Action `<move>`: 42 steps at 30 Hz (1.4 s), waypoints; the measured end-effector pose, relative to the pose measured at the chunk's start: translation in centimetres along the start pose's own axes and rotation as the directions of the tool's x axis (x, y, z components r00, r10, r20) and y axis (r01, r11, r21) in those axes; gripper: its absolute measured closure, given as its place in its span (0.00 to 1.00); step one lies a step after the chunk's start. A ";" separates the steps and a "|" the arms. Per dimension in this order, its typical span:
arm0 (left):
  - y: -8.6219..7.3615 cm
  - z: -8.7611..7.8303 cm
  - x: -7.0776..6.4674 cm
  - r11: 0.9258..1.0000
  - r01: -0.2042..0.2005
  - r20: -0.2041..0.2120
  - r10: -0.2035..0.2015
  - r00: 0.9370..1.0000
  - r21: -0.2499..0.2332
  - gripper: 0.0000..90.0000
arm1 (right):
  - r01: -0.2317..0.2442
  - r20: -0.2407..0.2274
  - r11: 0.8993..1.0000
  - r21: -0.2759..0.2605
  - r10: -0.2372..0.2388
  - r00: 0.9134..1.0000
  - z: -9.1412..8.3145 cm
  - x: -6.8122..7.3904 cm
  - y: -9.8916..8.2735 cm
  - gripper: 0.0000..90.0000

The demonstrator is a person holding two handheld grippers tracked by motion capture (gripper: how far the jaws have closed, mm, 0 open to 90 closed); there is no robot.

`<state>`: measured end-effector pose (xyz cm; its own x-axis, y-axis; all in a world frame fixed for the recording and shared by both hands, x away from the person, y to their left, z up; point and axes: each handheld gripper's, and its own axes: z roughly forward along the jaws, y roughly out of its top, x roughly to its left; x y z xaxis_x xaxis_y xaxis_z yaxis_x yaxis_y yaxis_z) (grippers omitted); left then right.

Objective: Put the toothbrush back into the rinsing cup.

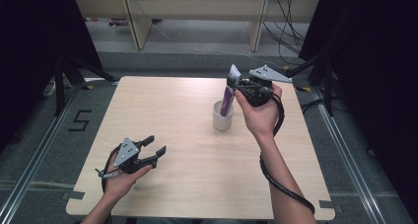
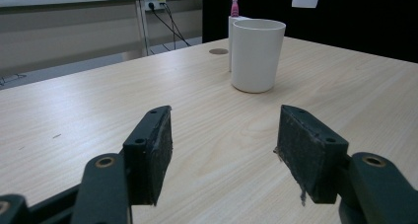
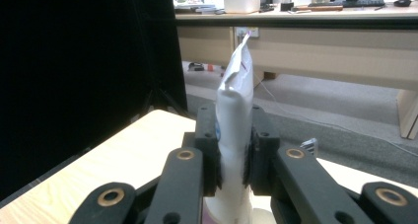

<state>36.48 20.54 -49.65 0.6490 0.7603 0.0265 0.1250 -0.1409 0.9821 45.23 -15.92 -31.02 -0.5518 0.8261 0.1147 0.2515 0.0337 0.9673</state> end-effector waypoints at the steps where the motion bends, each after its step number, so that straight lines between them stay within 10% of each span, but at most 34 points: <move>1: 0.0 0.0 0.0 1.000 0.002 -0.001 -0.002 1.000 -0.002 0.42 | 0.000 0.000 1.000 0.000 0.000 1.000 0.0 0.0 0.0 0.88; 42: -0.8 0.7 0.2 1.000 0.017 -0.007 -0.017 1.000 0.005 0.42 | 0.034 0.060 0.999 -0.006 -0.033 0.998 2.3 -2.4 1.5 0.88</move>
<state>37.04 20.38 -50.52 0.6417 0.7669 0.0109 0.1402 -0.1312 0.9814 48.79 -16.58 -30.38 -0.5112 0.8567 0.0686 0.2276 0.0580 0.9720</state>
